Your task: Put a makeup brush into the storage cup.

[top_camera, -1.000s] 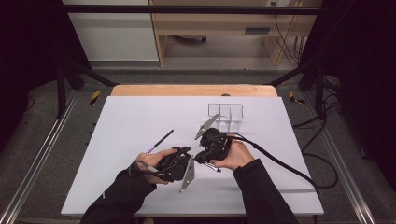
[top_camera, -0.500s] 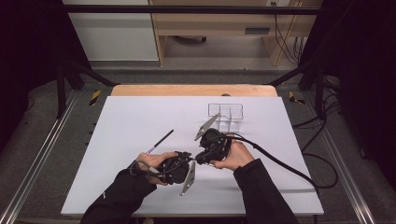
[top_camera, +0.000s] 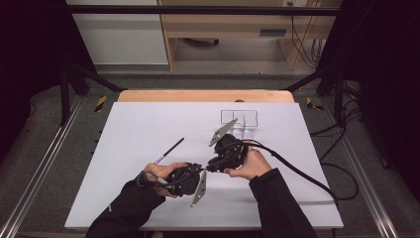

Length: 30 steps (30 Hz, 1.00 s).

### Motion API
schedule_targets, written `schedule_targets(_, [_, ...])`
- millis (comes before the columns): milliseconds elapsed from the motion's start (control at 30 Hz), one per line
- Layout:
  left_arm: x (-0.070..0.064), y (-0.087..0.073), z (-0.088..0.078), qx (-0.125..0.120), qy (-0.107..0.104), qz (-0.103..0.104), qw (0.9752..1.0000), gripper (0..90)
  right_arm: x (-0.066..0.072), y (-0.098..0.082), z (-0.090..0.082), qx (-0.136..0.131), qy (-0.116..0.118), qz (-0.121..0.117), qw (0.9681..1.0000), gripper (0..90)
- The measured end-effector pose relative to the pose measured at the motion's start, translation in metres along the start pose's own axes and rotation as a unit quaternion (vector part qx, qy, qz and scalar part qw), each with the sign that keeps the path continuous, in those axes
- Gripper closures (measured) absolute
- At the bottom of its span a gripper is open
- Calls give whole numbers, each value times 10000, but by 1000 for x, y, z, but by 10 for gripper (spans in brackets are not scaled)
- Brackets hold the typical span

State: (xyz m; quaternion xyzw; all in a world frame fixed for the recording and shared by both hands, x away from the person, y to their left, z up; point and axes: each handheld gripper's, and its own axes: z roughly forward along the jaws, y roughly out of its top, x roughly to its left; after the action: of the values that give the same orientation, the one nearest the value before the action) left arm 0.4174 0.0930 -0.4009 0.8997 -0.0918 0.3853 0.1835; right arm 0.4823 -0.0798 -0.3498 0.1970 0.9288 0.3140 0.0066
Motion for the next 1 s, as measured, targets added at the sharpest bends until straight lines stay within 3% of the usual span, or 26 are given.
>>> schedule_targets(167, [0, -8, 0, 59, -2, -172, 9998, 833, -2, 0, -9, -377, -300, 18, 9988, 676])
schedule_targets(233, [0, -11, -1, 70, -15, -240, 9997, 833, -4, -1, -15, -598, -496, 72, 9969, 617])
schedule_targets(333, [1, -14, -3, 94, -18, -331, 9994, 832, -5, -2, -19, -762, -603, 109, 9952, 568])
schedule_targets(500, [2, -23, -4, 85, -40, -697, 9975, 832, -9, -8, -30, -1297, -1028, 289, 9858, 402])
schedule_targets(567, [3, -27, -3, 116, -67, -875, 9961, 832, -11, -10, -32, -1434, -1184, 376, 9818, 367])
schedule_targets(600, [3, -29, -2, 103, -79, -963, 9953, 832, -11, -10, -32, -1434, -1184, 376, 9818, 367])
schedule_targets(633, [2, -31, -2, 81, -101, -1058, 9943, 832, -12, -12, -34, -1560, -1264, 449, 9786, 337])
schedule_targets(667, [2, -32, -2, 79, -120, -1145, 9933, 832, -13, -13, -35, -1590, -1309, 465, 9775, 315])
schedule_targets(800, [2, -37, -1, 98, -132, -1372, 9904, 832, -13, -17, -35, -1596, -1451, 494, 9752, 266])
schedule_targets(1000, [0, -43, 0, 29, -114, -1802, 9836, 832, -13, -22, -35, -1643, -1508, 512, 9735, 240])
